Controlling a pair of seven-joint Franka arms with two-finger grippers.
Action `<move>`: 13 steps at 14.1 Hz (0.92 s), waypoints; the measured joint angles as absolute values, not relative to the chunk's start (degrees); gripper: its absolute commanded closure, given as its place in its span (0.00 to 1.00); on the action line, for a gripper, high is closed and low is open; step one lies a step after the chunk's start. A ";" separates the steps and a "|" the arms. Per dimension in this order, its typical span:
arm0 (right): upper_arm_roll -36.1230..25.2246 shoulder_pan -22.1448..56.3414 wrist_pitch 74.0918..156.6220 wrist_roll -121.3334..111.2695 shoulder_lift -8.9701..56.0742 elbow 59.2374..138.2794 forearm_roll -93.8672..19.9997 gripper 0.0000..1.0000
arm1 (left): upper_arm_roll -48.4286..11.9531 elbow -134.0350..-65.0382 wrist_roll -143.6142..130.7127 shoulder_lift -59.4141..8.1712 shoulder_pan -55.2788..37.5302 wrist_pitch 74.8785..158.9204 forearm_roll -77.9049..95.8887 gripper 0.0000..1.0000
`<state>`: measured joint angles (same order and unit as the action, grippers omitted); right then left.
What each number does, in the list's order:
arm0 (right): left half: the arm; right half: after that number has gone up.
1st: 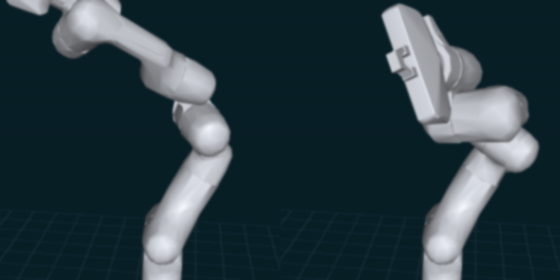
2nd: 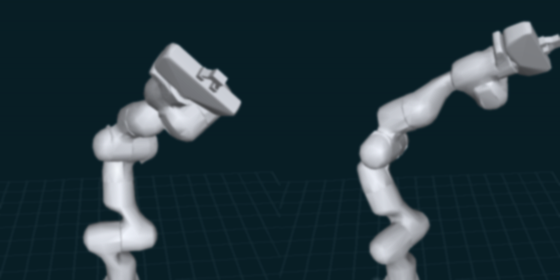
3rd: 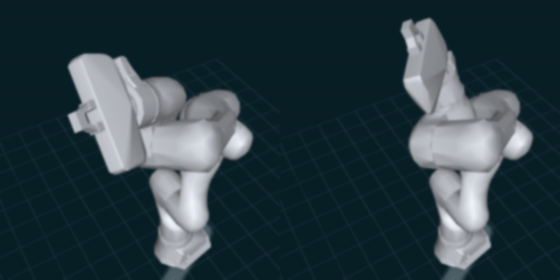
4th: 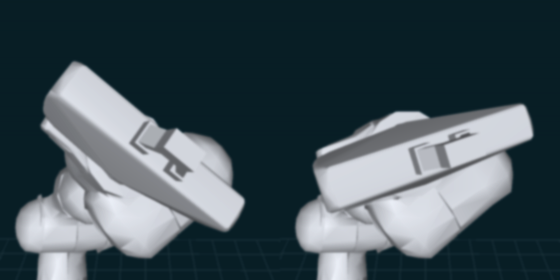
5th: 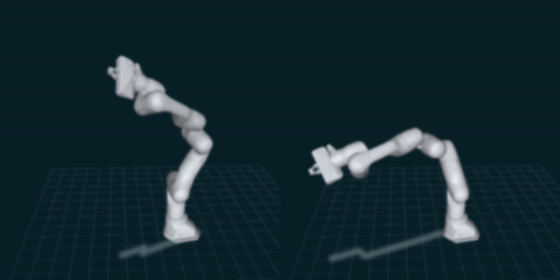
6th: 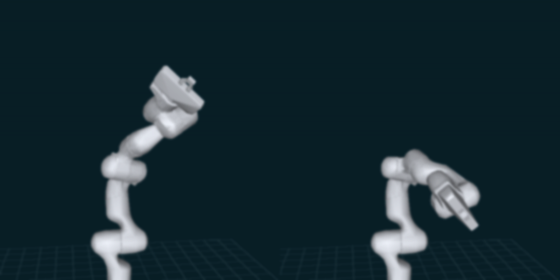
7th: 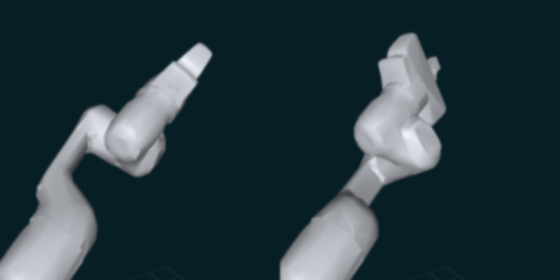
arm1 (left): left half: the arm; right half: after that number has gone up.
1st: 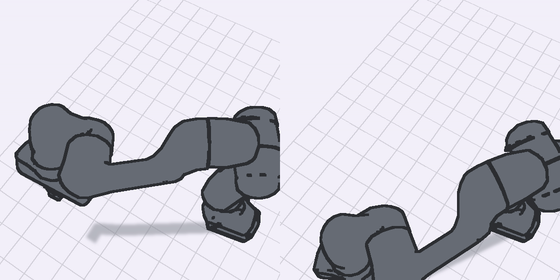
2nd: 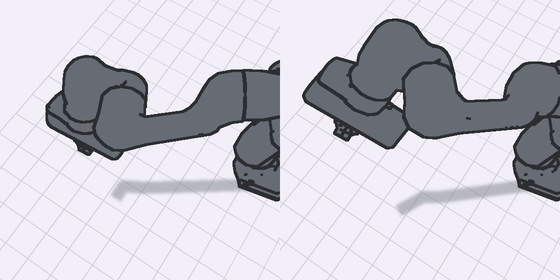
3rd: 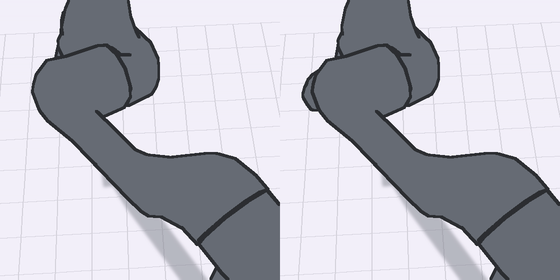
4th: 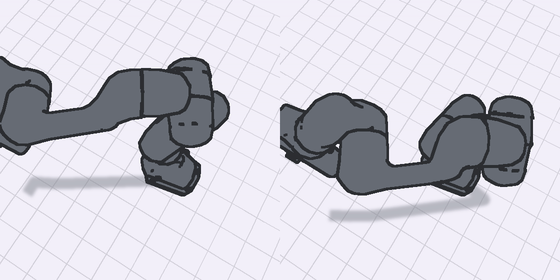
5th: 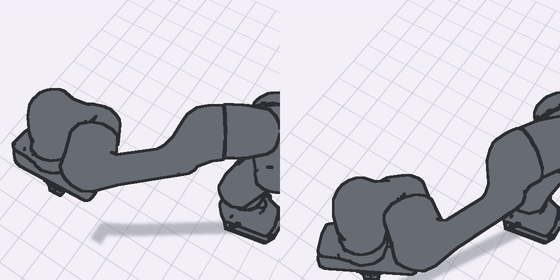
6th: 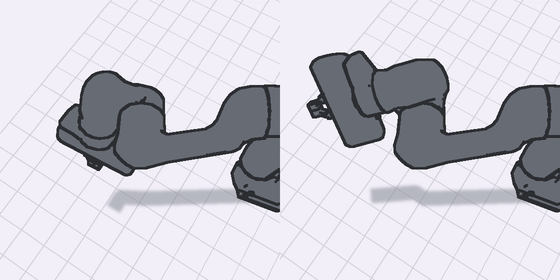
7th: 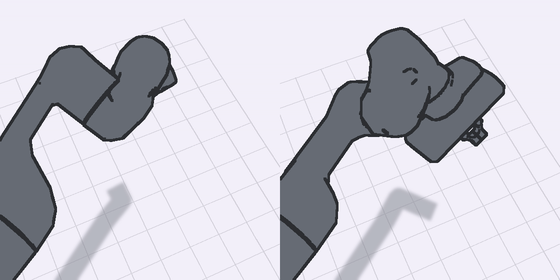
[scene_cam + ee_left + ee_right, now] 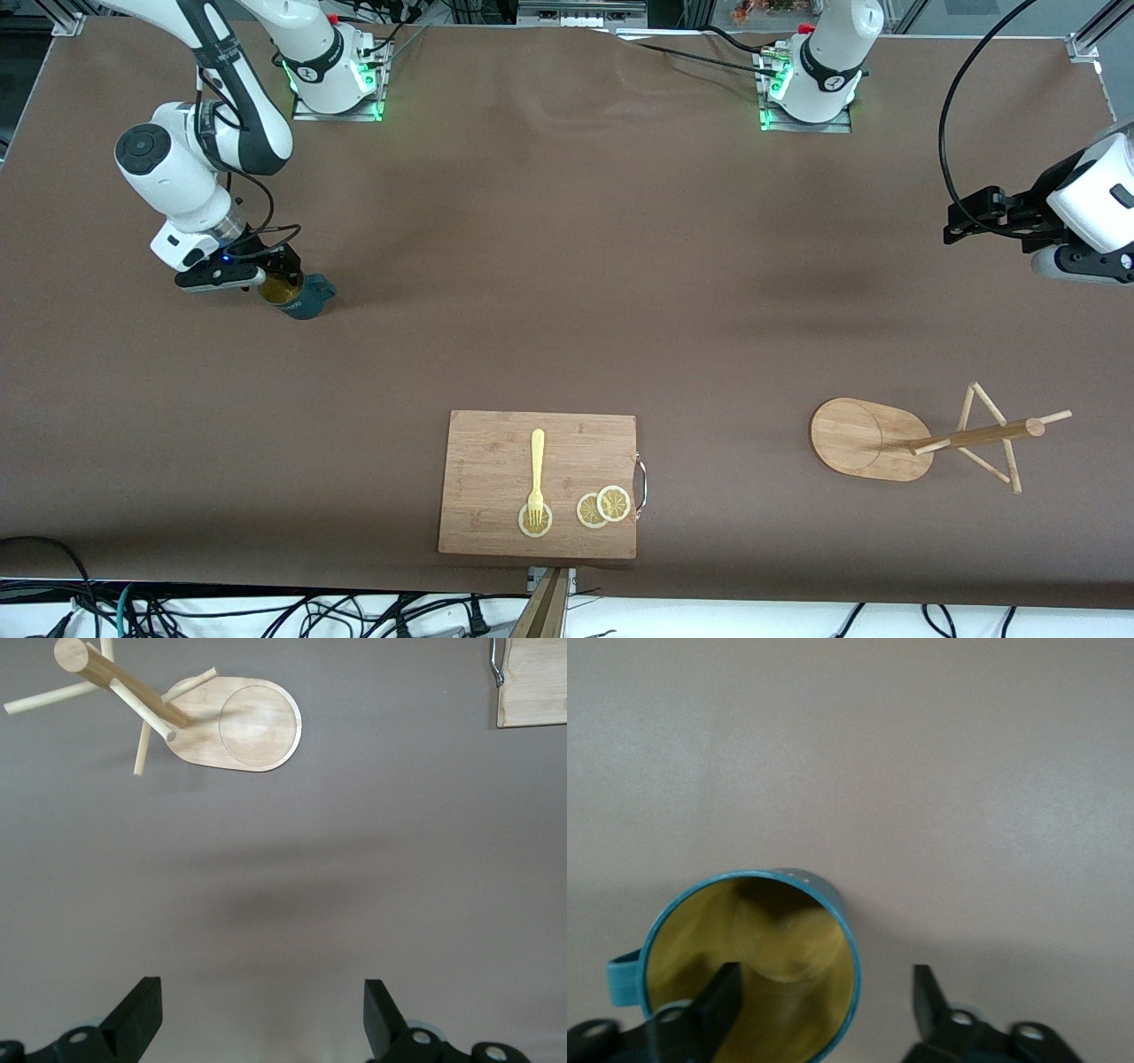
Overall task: Pass cup and hang on rack
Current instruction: 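Reach the right gripper down and grasp the teal mug rim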
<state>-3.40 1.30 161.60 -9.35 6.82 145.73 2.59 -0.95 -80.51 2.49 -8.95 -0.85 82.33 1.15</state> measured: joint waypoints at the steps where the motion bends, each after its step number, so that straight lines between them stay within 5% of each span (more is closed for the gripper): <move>1: -3.53 1.29 161.60 -9.43 6.80 145.73 2.59 0.83 | -0.95 -80.51 2.49 -8.95 -0.85 82.33 1.15 0.00; 2: -3.60 1.28 161.60 -9.70 6.80 145.73 2.59 1.00 | -0.95 -80.51 2.49 -8.95 -0.85 82.33 1.15 0.00; 10: -3.67 1.28 160.72 -11.72 5.86 144.84 2.60 1.00 | -0.95 -80.51 2.49 -8.95 -0.85 82.33 1.15 0.00; 13: -3.54 1.31 150.83 -11.72 4.65 140.43 2.60 1.00 | -0.95 -80.51 2.49 -8.95 -0.85 82.33 1.15 0.00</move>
